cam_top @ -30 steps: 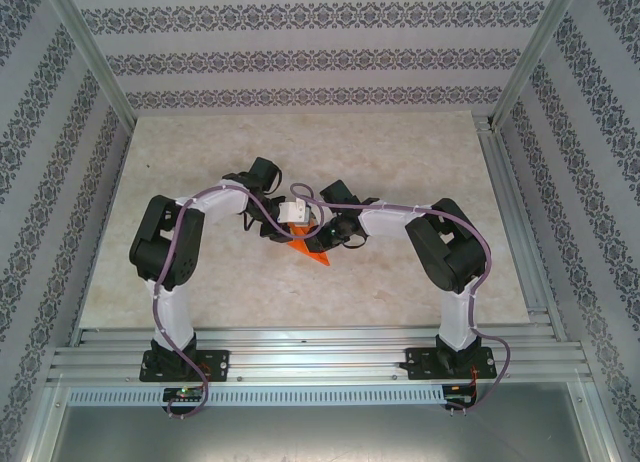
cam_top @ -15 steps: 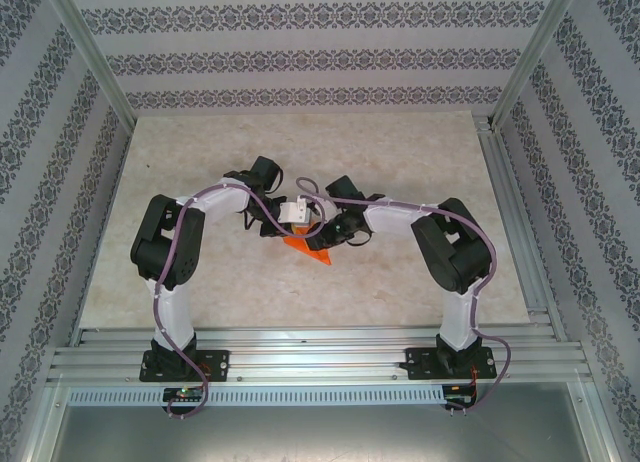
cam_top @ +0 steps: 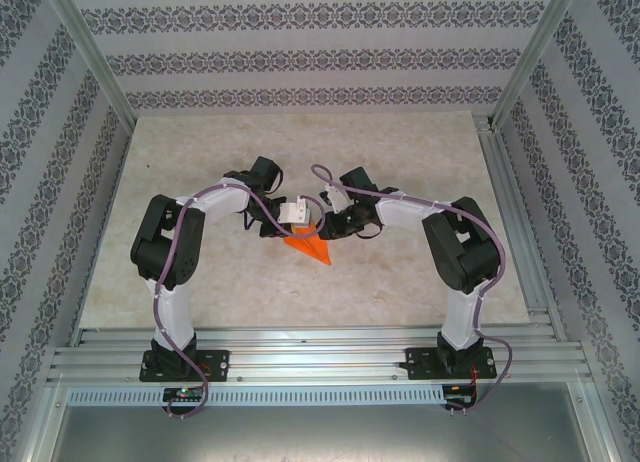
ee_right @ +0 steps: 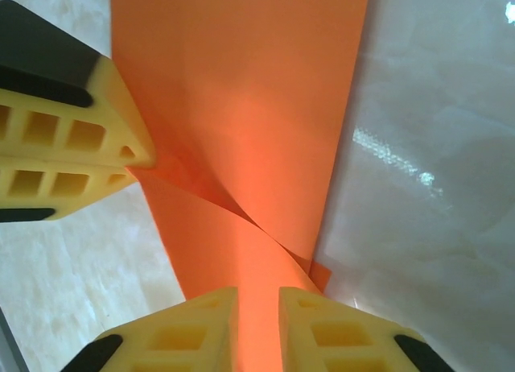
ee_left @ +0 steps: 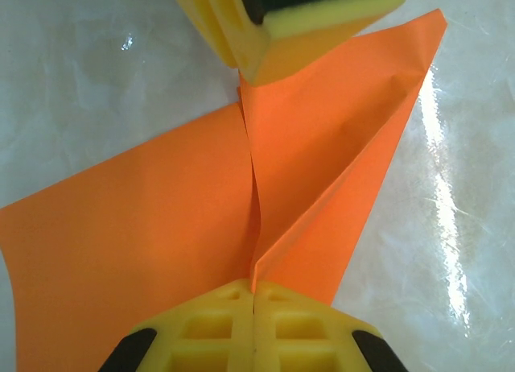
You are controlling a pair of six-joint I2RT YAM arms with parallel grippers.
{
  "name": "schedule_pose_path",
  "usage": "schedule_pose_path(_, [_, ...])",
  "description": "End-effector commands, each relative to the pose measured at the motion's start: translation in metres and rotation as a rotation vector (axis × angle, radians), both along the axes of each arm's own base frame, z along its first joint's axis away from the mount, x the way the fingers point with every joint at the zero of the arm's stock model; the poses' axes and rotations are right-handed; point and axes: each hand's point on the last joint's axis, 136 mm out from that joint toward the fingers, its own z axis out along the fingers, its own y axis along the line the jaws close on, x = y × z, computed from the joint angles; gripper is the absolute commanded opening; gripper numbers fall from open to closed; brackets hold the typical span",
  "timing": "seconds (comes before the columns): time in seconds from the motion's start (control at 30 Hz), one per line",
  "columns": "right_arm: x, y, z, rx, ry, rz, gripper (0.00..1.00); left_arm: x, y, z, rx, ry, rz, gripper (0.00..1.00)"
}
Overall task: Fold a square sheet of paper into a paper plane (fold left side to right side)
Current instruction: Fourth fold the wing at the center of the table.
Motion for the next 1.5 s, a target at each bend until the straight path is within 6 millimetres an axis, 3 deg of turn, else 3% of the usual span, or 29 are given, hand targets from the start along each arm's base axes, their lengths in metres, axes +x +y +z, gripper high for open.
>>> schedule_pose_path(0.0, [-0.003, 0.009, -0.008, 0.014, 0.016, 0.023, 0.19, -0.007, -0.005, 0.011, -0.021, 0.007, -0.035, 0.00])
schedule_pose_path(0.33, [-0.008, 0.016, -0.029, -0.028, 0.047, 0.056, 0.17, -0.007, -0.008, 0.024, -0.052, -0.014, -0.038, 0.00])
schedule_pose_path(0.7, [-0.009, 0.027, -0.015, 0.026, 0.028, 0.072, 0.14, -0.007, -0.008, 0.025, -0.052, -0.023, -0.034, 0.00])
schedule_pose_path(1.0, [-0.017, 0.020, -0.041, -0.078, 0.054, 0.090, 0.13, -0.002, -0.012, 0.030, -0.070, 0.007, -0.003, 0.00])
schedule_pose_path(1.17, [-0.020, 0.017, -0.045, -0.096, 0.055, 0.093, 0.12, 0.001, -0.014, 0.027, -0.059, 0.050, 0.027, 0.00])
schedule_pose_path(1.47, [-0.014, 0.022, -0.030, -0.023, 0.042, 0.065, 0.15, -0.001, -0.017, 0.021, -0.043, 0.091, 0.042, 0.00])
